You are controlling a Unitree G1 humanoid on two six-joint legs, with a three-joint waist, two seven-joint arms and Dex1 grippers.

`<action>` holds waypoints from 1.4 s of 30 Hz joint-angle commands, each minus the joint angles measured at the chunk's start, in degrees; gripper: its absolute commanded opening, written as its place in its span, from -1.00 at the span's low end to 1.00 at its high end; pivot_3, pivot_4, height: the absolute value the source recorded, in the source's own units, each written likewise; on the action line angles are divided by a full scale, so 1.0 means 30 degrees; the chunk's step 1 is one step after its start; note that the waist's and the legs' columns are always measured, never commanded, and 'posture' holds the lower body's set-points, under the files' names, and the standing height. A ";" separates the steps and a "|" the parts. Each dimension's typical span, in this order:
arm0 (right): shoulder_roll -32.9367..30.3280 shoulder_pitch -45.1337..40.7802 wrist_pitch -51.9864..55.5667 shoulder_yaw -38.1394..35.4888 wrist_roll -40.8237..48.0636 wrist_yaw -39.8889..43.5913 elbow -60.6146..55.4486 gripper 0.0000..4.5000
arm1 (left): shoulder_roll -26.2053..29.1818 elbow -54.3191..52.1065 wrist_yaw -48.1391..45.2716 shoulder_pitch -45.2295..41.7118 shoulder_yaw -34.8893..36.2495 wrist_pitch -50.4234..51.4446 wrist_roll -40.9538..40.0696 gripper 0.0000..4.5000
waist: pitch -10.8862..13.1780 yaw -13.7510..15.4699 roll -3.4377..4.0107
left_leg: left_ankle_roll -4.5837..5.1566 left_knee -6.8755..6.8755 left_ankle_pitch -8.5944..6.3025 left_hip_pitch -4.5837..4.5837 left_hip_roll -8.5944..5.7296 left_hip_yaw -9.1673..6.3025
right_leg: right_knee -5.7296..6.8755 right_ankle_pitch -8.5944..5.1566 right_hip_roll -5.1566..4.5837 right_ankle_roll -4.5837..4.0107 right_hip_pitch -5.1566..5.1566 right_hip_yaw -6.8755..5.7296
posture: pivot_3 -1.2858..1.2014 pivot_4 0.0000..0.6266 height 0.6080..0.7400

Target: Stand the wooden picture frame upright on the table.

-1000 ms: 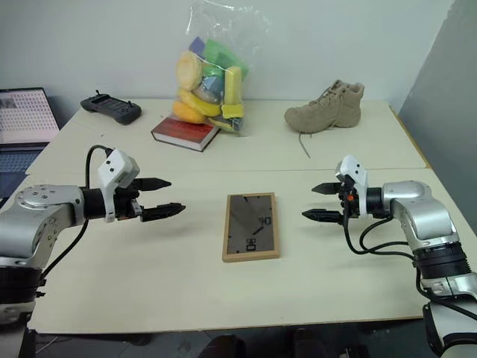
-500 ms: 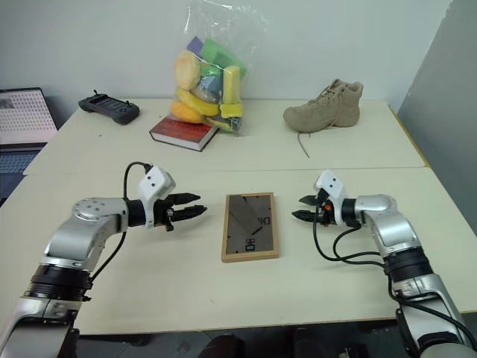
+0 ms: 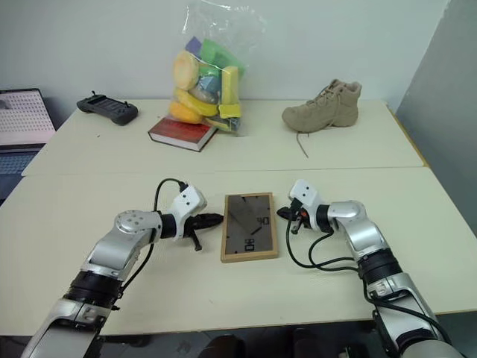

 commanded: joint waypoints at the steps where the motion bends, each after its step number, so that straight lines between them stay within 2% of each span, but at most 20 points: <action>1: 0.0136 -0.0081 -0.0410 0.0014 -0.0092 0.0103 -0.0690 -0.98 | 0.0725 -0.2075 -0.0791 0.0734 0.0668 0.3071 -0.1500 -1.00 | -0.0006 -0.0108 0.0011 | 0.0004 -0.0003 -0.0002 0.0005 0.0000 0.0001 | -0.0001 0.0000 0.0000 0.0000 0.0002 0.0005 | 0.03 -0.52 1.00; 2: 0.0154 -0.0106 -0.0540 0.0056 -0.0170 0.0104 -0.0571 -0.98 | 0.0933 -0.2330 -0.1029 0.0918 0.1161 0.4120 -0.2190 -1.00 | -0.0007 -0.0151 0.0008 | 0.0005 -0.0003 -0.0003 0.0007 -0.0002 -0.0001 | 0.0001 0.0000 -0.0001 0.0000 0.0008 -0.0002 | 0.03 -0.52 1.00; 5: 0.0153 -0.0168 -0.0830 0.0125 -0.0304 0.0131 -0.0345 -1.00 | 0.1768 -0.2745 -0.2067 0.1510 0.3101 0.9133 -0.5440 -0.79 | -0.0005 -0.0257 0.0008 | 0.0009 -0.0005 -0.0005 0.0009 0.0000 -0.0015 | 0.0000 -0.0001 0.0002 0.0001 0.0012 -0.0012 | 0.03 -0.52 1.00; 6: 0.0192 -0.0198 -0.0900 0.0131 -0.0340 0.0155 -0.0281 -1.00 | 0.1909 -0.2823 -0.2318 0.1558 0.3877 1.1249 -0.6829 -0.65 | -0.0005 -0.0291 0.0008 | 0.0010 -0.0007 -0.0005 0.0011 0.0002 -0.0022 | 0.0002 -0.0002 0.0005 0.0001 0.0012 -0.0015 | 0.03 -0.52 1.00; 9: 0.0357 -0.0305 -0.1097 0.0178 -0.0431 0.0192 -0.0085 -1.00 | 0.0962 -0.1170 -0.1914 0.0249 0.6983 1.8453 -1.0436 -0.40 | -0.0004 -0.0307 0.0010 | 0.0011 -0.0010 -0.0006 0.0009 0.0004 -0.0039 | 0.0003 -0.0003 0.0011 0.0002 0.0012 -0.0030 | 0.03 -0.52 1.00; 11: 0.0508 -0.0349 -0.1225 0.0227 -0.0512 0.0189 -0.0002 -1.00 | -0.0006 0.0263 -0.1055 -0.0738 0.8589 2.1351 -1.1149 -0.21 | -0.0004 -0.0235 0.0004 | 0.0013 0.0001 -0.0006 0.0007 -0.0005 -0.0058 | 0.0003 -0.0004 0.0011 0.0005 0.0025 -0.0056 | 0.03 -0.52 1.00; 14: 0.0831 -0.0320 -0.1216 0.0294 -0.0623 0.0142 -0.0069 -1.00 | -0.0830 0.0415 -0.0004 -0.0831 0.8625 2.2585 -1.1269 0.05 | -0.0008 -0.0293 0.0000 | 0.0002 0.0029 0.0000 0.0016 -0.0020 -0.0074 | 0.0004 -0.0004 0.0008 0.0005 0.0048 -0.0061 | 0.03 -0.52 1.00; 24: 0.1889 -0.0431 -0.0513 0.0387 -0.0722 -0.0472 -0.0824 -1.00 | -0.1738 0.0238 0.0877 0.0080 0.6664 2.2183 -1.1429 1.00 | -0.0014 -0.0323 0.0010 | -0.0090 -0.0010 0.0048 0.0051 -0.0013 -0.0069 | 0.0003 -0.0002 0.0006 -0.0001 0.0031 -0.0005 | 0.03 -0.52 1.00; 30: 0.2232 -0.0029 0.0552 0.0350 -0.0481 -0.0723 -0.2144 -1.00 | -0.3123 0.0610 0.2045 -0.0297 0.6664 2.1242 -1.1224 1.00 | -0.0051 -0.0033 0.0055 | -0.0091 0.0005 0.0048 0.0050 -0.0055 -0.0074 | 0.0000 -0.0001 -0.0029 0.0000 0.0050 -0.0009 | 0.03 -0.52 1.00; 42: 0.1381 0.0265 0.0789 -0.0404 -0.0756 -0.1533 -0.2020 -1.00 | -0.3720 -0.2013 0.3427 0.1187 0.7093 2.0915 -1.2080 1.00 | -0.0102 0.0248 0.0066 | -0.0089 0.0021 0.0047 0.0059 -0.0066 -0.0067 | -0.0004 0.0000 -0.0040 0.0002 0.0065 -0.0001 | 0.03 -0.52 1.00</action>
